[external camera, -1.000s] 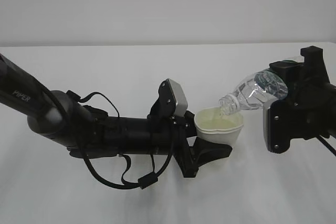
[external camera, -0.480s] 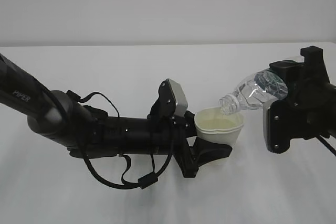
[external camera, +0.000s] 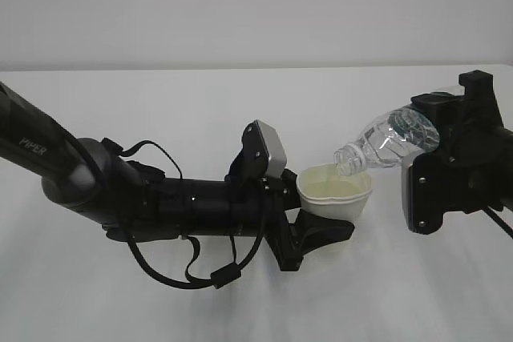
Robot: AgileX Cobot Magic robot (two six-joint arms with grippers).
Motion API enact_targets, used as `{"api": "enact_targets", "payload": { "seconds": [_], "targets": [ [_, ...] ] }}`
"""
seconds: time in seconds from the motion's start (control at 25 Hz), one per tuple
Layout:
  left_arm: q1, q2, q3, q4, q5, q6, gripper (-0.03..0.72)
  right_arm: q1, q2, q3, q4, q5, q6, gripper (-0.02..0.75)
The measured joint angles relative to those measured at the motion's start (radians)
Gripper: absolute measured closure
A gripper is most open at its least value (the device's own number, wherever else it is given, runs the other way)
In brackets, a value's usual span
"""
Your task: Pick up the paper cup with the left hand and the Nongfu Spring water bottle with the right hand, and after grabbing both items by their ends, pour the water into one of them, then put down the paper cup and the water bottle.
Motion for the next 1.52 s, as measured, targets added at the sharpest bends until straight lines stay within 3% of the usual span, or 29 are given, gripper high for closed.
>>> {"api": "enact_targets", "payload": {
  "seconds": [0.84, 1.24, 1.52],
  "targets": [
    [0.0, 0.0, 0.0, 0.0, 0.0, 0.0, 0.256, 0.0, 0.0, 0.0, 0.011, 0.0, 0.012, 0.346],
    [0.0, 0.0, 0.0, -0.006, 0.0, 0.0, 0.256, 0.0, 0.0, 0.0, 0.024, 0.0, 0.201, 0.346],
    [0.0, 0.0, 0.0, -0.011, 0.0, 0.0, 0.256, 0.0, 0.0, 0.0, 0.025, -0.007, 0.486, 0.346]
  ]
}}
